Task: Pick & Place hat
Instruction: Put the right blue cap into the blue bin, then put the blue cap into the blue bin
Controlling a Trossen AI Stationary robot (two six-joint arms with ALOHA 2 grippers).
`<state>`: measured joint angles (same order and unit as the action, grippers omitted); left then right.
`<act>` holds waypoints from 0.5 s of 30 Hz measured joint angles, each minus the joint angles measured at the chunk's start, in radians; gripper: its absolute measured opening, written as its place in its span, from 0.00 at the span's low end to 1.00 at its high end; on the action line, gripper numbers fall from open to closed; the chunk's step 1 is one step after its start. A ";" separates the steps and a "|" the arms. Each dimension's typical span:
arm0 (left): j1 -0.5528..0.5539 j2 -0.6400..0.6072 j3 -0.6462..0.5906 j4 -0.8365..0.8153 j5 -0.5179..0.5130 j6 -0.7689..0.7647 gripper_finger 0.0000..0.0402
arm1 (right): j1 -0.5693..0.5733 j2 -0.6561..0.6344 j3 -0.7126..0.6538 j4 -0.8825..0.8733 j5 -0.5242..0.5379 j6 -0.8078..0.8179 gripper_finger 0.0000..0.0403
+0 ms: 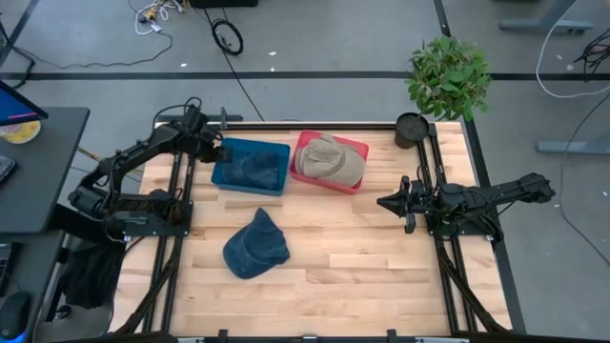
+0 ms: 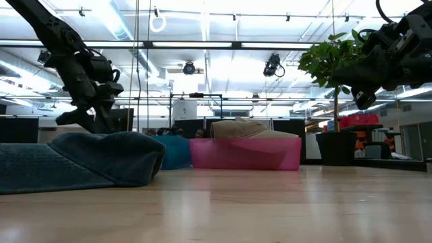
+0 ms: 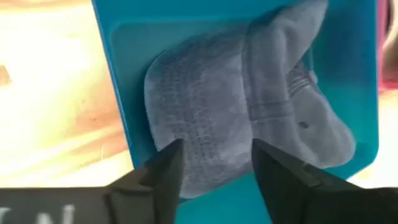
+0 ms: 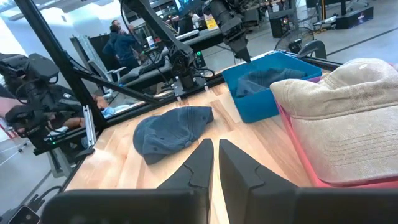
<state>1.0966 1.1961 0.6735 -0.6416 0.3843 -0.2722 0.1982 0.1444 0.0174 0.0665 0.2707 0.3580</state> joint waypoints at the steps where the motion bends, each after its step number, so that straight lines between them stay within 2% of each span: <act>1: 0.000 -0.006 0.001 0.006 0.001 -0.001 0.51 | 0.000 0.000 0.000 0.000 0.000 0.000 0.08; 4: -0.001 -0.016 0.033 0.000 0.005 -0.018 0.61 | 0.000 0.000 0.000 0.000 0.000 0.000 0.08; 7: -0.002 -0.028 0.100 -0.048 0.027 -0.048 0.66 | 0.000 0.000 0.000 0.000 0.000 0.000 0.08; 15: -0.108 -0.114 0.276 -0.196 0.045 -0.088 0.65 | 0.000 0.000 0.000 0.000 0.000 0.000 0.08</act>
<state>0.9889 1.0826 0.9500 -0.8373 0.4293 -0.3605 0.1978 0.1448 0.0173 0.0662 0.2710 0.3577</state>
